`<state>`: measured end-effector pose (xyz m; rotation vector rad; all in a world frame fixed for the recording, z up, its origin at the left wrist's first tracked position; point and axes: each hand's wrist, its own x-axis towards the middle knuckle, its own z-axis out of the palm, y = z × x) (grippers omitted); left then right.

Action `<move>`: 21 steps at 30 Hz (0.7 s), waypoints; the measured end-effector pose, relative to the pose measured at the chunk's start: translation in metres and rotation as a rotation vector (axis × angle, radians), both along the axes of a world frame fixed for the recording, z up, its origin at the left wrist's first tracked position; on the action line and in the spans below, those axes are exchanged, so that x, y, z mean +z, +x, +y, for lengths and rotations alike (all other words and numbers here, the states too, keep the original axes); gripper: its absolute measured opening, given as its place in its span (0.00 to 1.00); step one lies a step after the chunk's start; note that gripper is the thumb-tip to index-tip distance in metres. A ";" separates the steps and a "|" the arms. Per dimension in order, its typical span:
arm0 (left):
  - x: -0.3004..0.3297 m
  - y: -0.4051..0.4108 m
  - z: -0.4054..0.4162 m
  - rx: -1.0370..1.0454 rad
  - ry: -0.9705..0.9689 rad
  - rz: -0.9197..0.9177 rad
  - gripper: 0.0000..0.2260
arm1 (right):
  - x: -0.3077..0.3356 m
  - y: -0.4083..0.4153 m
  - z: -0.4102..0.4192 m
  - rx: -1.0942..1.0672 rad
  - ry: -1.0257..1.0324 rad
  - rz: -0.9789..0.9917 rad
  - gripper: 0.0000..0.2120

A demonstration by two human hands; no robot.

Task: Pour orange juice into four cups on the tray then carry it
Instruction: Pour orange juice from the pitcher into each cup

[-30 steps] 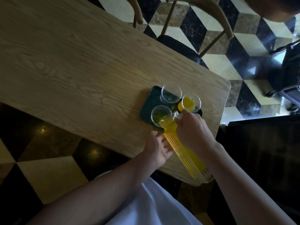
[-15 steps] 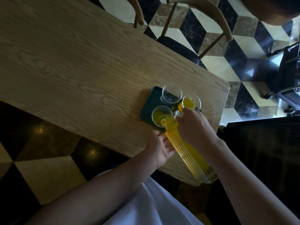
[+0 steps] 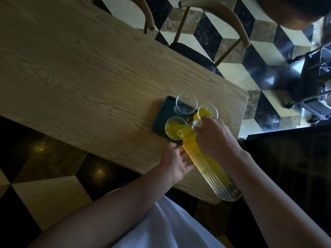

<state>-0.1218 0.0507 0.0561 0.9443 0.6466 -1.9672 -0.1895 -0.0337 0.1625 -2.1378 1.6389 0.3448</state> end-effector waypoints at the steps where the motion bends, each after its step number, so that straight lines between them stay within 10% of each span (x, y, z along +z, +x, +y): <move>1: 0.001 0.000 0.000 -0.003 -0.005 -0.003 0.26 | 0.001 -0.001 0.000 -0.003 -0.001 0.000 0.08; 21: 0.016 0.003 -0.003 0.036 -0.042 -0.019 0.25 | 0.018 -0.006 0.001 0.008 -0.098 -0.047 0.08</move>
